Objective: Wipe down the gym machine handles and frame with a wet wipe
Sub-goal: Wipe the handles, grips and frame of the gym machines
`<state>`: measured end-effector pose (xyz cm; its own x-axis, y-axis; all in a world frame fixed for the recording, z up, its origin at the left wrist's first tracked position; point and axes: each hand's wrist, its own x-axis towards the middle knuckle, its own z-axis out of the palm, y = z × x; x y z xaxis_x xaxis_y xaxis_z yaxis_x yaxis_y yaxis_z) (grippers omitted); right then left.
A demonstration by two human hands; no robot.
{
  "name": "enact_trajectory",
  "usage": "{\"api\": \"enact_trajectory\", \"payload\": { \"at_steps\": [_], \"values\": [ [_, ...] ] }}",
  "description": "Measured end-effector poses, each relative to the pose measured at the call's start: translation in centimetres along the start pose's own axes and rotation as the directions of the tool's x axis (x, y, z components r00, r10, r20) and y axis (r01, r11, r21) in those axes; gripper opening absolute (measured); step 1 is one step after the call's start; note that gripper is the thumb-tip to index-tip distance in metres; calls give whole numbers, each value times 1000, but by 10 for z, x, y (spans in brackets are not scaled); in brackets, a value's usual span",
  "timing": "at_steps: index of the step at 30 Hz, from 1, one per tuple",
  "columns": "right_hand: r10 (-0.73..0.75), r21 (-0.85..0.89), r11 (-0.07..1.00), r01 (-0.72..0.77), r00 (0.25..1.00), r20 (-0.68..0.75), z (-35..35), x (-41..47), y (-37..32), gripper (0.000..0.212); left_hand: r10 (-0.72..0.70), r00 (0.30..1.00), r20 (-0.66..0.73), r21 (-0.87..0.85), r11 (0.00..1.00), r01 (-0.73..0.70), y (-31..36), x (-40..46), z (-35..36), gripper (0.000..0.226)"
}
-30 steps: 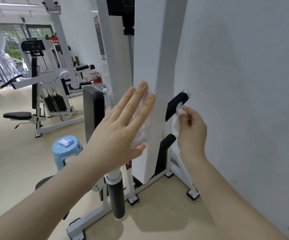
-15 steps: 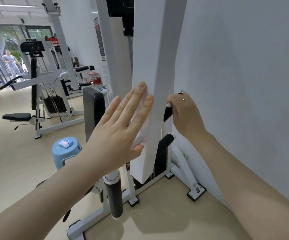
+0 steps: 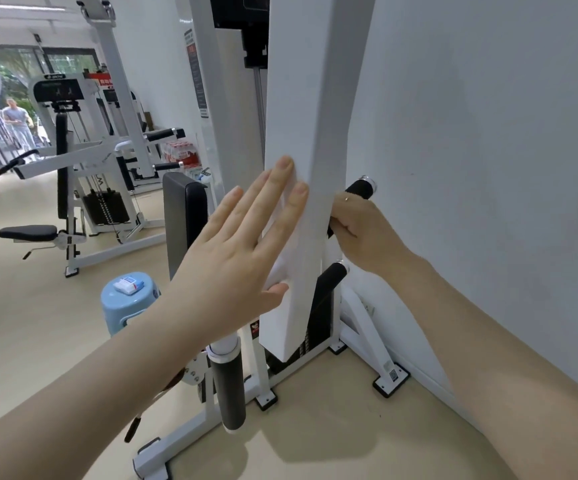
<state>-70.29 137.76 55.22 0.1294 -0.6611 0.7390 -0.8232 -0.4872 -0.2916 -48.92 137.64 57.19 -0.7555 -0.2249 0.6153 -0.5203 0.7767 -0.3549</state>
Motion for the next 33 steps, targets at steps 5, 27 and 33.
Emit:
{"api": "enact_trajectory", "payload": {
  "at_steps": [5,27,33],
  "values": [
    [164,-103,979,-174,982,-98,-16,24,17,51,-11,1000,-7,-1,1000,11,0,1,0,110],
    [927,909,214,-357,368,-73,35,2,1,27,0,1000,-29,-42,999,-1,-4,-1,6,114],
    [661,771,347,-534,723,203,34,-52,-20,30,15,1000,-23,-55,998,-17,-10,0,9,118]
  ]
}}
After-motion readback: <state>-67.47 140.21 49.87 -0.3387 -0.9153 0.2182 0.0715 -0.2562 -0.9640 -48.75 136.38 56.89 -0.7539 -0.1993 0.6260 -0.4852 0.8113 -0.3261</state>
